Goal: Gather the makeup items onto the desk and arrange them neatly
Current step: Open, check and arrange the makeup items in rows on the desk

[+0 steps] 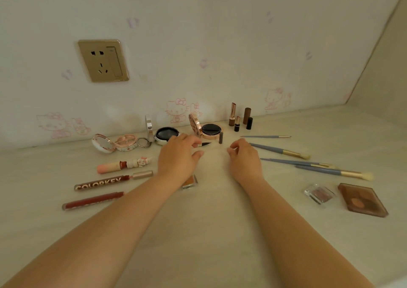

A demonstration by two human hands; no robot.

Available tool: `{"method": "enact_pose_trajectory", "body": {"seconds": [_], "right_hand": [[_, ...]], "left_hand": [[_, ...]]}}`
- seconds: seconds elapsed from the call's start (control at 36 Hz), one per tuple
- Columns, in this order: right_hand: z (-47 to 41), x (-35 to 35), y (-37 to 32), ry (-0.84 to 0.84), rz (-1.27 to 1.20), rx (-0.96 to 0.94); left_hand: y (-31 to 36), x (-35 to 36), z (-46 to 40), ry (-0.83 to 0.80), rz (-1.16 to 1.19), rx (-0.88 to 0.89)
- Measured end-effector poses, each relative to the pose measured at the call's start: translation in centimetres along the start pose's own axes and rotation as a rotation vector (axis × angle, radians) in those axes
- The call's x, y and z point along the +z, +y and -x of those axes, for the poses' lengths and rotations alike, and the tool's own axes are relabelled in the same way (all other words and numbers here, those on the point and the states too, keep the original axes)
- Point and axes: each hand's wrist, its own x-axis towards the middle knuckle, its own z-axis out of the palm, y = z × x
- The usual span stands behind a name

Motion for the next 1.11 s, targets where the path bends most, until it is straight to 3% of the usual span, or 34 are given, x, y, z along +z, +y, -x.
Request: {"method": "enact_pose_trajectory", "body": {"seconds": [0.25, 0.53, 0.78, 0.92, 1.11], "right_hand": [[5.7, -3.5, 1.9, 0.124, -0.195, -0.081], [8.8, -7.6, 5.4, 0.217, -0.242, -0.068], [9.8, -7.8, 6.0, 0.044, -0.103, -0.053], [9.6, -7.1, 5.3, 0.010, -0.050, -0.018], [9.4, -5.5, 3.6, -0.073, 0.060, -0.043]], "left_hand": [[6.0, 1.7, 3.9, -0.027, 0.077, 0.098], [11.2, 3.9, 6.7, -0.043, 0.167, 0.139], [10.1, 3.2, 9.4, -0.031, 0.044, 0.128], [6.4, 1.6, 9.3, 0.060, -0.072, 0.001], [2.3, 0.7, 8.3, -0.054, -0.206, -0.214]]}}
